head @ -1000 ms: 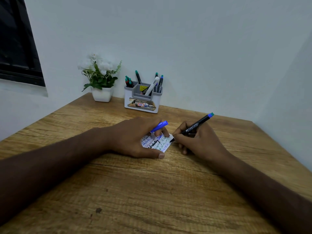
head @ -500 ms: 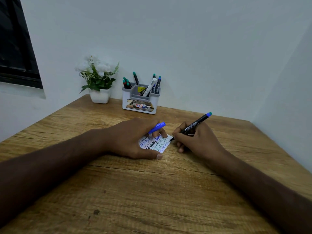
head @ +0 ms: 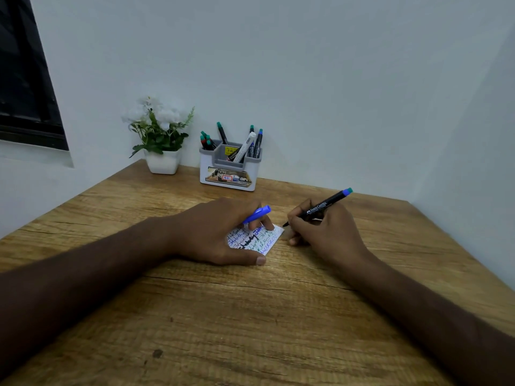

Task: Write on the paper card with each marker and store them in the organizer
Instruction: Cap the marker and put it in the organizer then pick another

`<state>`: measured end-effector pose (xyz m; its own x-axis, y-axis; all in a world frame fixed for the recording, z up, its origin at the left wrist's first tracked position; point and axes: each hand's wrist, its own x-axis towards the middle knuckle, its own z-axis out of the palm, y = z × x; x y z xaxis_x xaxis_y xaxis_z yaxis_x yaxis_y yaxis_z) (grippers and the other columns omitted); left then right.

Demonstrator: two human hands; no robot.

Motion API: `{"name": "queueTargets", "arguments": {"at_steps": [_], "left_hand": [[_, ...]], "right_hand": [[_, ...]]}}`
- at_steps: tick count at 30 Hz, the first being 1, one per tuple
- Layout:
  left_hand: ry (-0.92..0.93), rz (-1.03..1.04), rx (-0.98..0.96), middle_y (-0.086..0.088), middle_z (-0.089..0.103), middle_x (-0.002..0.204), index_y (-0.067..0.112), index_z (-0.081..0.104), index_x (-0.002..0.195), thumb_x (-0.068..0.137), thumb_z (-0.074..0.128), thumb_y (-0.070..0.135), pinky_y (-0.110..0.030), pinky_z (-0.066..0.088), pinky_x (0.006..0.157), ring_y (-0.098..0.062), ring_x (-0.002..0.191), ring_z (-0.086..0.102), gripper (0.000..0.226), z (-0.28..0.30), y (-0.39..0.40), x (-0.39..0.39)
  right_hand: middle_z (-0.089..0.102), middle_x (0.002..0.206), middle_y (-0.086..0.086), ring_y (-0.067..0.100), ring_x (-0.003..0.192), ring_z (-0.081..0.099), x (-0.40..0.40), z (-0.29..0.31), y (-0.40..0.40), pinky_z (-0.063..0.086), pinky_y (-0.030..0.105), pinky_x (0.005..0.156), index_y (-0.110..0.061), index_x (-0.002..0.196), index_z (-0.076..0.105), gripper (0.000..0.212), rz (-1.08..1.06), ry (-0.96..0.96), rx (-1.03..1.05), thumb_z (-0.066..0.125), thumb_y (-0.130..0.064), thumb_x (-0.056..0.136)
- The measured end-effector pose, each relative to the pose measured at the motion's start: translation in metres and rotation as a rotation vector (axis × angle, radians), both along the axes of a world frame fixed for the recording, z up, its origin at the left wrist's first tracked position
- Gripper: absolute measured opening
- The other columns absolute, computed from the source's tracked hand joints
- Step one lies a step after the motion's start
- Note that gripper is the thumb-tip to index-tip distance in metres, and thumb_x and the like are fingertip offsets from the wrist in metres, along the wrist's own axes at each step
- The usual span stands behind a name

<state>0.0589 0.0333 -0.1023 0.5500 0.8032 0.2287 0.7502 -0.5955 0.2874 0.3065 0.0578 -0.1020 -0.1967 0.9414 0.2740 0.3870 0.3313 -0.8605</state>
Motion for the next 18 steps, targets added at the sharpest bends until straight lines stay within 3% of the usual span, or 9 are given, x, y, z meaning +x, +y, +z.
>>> {"name": "queueTargets", "arguments": {"at_steps": [4,7,10,13,18], "left_hand": [[0.000,-0.005,0.013,0.026,0.054,0.103,0.043,0.056,0.132,0.089,0.066,0.072,-0.032,0.051,0.086,-0.002,0.101,0.059,0.052,-0.001,-0.001,-0.001],[-0.009,0.021,0.009,0.024,0.057,0.101,0.035,0.061,0.126,0.096,0.050,0.074,-0.038,0.054,0.084,-0.003,0.098,0.060,0.050,-0.002,-0.002,0.000],[-0.001,0.049,-0.016,0.016,0.062,0.099,0.029,0.060,0.124,0.100,0.029,0.072,-0.046,0.053,0.082,-0.006,0.093,0.060,0.058,-0.002,-0.002,0.002],[-0.009,0.055,-0.025,0.012,0.061,0.096,0.028,0.059,0.123,0.103,0.022,0.069,-0.044,0.051,0.080,-0.007,0.090,0.058,0.059,0.000,-0.003,0.003],[-0.028,0.031,-0.012,0.015,0.057,0.092,0.046,0.049,0.104,0.114,0.031,0.048,-0.039,0.049,0.076,-0.008,0.087,0.056,0.020,0.001,-0.005,0.003]], "right_hand": [[0.078,0.080,0.012,0.028,0.076,0.078,0.004,0.008,-0.002,0.066,0.041,0.079,-0.004,0.093,0.073,0.005,0.071,0.296,-0.026,0.073,0.001,0.093],[0.076,0.088,0.016,0.030,0.082,0.075,0.002,0.014,-0.006,0.065,0.035,0.074,-0.001,0.085,0.074,0.021,0.222,0.519,-0.130,0.058,0.004,0.099],[0.077,0.091,0.017,0.028,0.080,0.075,-0.001,0.013,-0.009,0.065,0.033,0.072,0.000,0.087,0.074,0.023,0.281,0.525,-0.127,0.054,0.004,0.100],[0.078,0.091,0.016,0.027,0.076,0.075,0.000,0.011,-0.008,0.066,0.036,0.072,0.002,0.093,0.070,0.017,0.266,0.507,-0.083,0.056,0.006,0.101],[0.081,0.095,0.019,0.026,0.077,0.076,-0.001,0.010,-0.010,0.065,0.035,0.073,0.006,0.098,0.069,0.006,0.242,0.446,-0.049,0.064,0.002,0.099]]}}
